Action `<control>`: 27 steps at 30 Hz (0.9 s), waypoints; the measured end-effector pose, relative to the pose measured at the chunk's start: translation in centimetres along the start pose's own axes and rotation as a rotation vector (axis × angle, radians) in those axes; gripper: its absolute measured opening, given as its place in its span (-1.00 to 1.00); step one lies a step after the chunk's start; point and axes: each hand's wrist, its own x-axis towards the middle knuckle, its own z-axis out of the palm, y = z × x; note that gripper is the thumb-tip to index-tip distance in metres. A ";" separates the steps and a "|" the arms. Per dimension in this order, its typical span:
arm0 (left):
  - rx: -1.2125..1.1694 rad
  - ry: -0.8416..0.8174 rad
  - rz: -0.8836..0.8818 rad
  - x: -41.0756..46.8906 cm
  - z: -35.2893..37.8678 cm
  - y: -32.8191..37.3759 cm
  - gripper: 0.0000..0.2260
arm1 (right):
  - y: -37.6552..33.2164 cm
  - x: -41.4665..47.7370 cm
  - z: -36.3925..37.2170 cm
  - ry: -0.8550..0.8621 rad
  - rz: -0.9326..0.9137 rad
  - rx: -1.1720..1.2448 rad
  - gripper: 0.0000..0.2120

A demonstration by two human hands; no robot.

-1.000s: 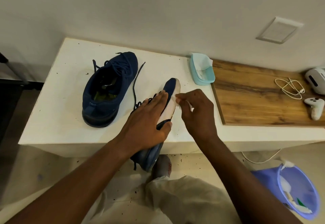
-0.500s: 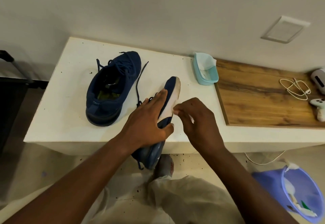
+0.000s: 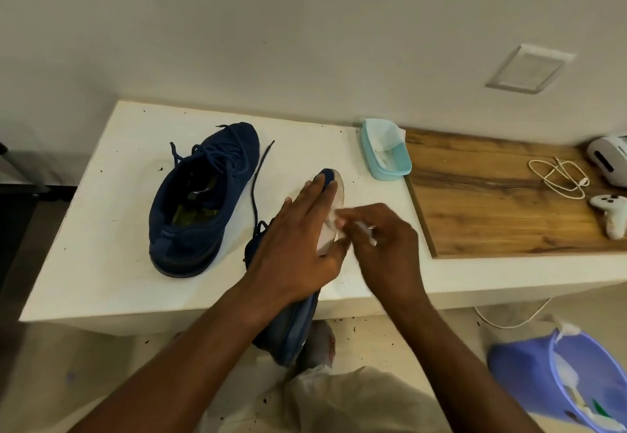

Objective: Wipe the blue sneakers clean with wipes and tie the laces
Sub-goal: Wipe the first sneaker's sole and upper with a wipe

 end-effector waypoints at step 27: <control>-0.039 -0.010 -0.213 -0.1 -0.3 0.7 -0.26 | -0.1 9.7 3.0 -0.214 0.114 -0.418 -0.83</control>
